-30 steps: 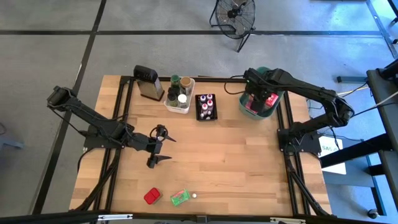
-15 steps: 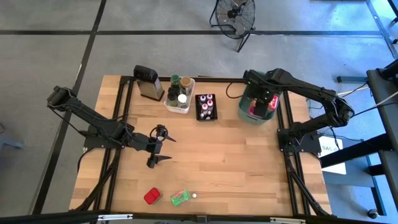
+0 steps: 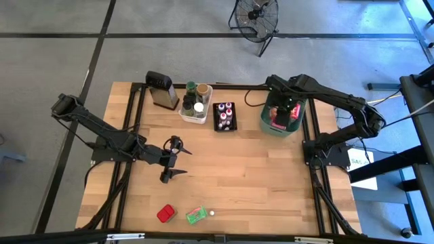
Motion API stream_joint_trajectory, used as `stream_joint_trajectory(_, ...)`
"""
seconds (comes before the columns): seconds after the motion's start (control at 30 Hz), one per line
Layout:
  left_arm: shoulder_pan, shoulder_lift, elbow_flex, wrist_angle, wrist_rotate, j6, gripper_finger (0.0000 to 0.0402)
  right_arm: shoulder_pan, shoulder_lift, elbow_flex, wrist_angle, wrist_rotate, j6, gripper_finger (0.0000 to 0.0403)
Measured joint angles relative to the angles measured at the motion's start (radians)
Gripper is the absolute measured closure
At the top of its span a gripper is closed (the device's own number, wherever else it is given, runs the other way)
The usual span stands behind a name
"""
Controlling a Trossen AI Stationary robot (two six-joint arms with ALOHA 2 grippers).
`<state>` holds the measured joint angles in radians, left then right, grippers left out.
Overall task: Pick & Place Kitchen Items
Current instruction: Put the orange cereal box into the green bin
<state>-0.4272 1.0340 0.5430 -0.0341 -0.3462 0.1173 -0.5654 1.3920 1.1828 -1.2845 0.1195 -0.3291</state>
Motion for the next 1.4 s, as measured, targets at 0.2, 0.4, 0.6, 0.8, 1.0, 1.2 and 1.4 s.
stream_joint_trajectory(0.2,0.000,0.000,0.000,-0.002,0.000,0.000,0.0052,-0.022,0.053,0.000,0.022,-0.002,-0.008,0.0300)
stream_joint_trajectory(0.4,0.000,0.000,0.000,-0.034,0.000,-0.002,0.0052,-0.042,0.129,0.000,0.022,-0.024,-0.028,0.0300)
stream_joint_trajectory(0.6,0.000,0.000,0.000,-0.049,0.000,-0.002,0.0052,-0.052,0.179,0.000,0.040,-0.026,-0.038,0.0299)
stream_joint_trajectory(0.8,0.000,0.000,0.000,-0.054,0.000,-0.002,0.0052,-0.052,0.210,0.000,0.051,-0.019,-0.032,0.0299)
stream_joint_trajectory(1.0,0.000,0.000,0.000,-0.054,0.000,-0.024,0.0052,-0.051,0.213,-0.004,0.106,-0.052,-0.023,0.0278)
stream_joint_trajectory(1.2,0.000,0.000,0.000,-0.054,0.000,-0.026,0.0052,-0.052,0.213,-0.004,0.114,-0.052,0.002,0.0202)
stream_joint_trajectory(1.4,0.000,0.000,0.000,-0.054,0.000,-0.026,0.0052,-0.052,0.213,-0.004,0.114,-0.052,0.041,0.0148)
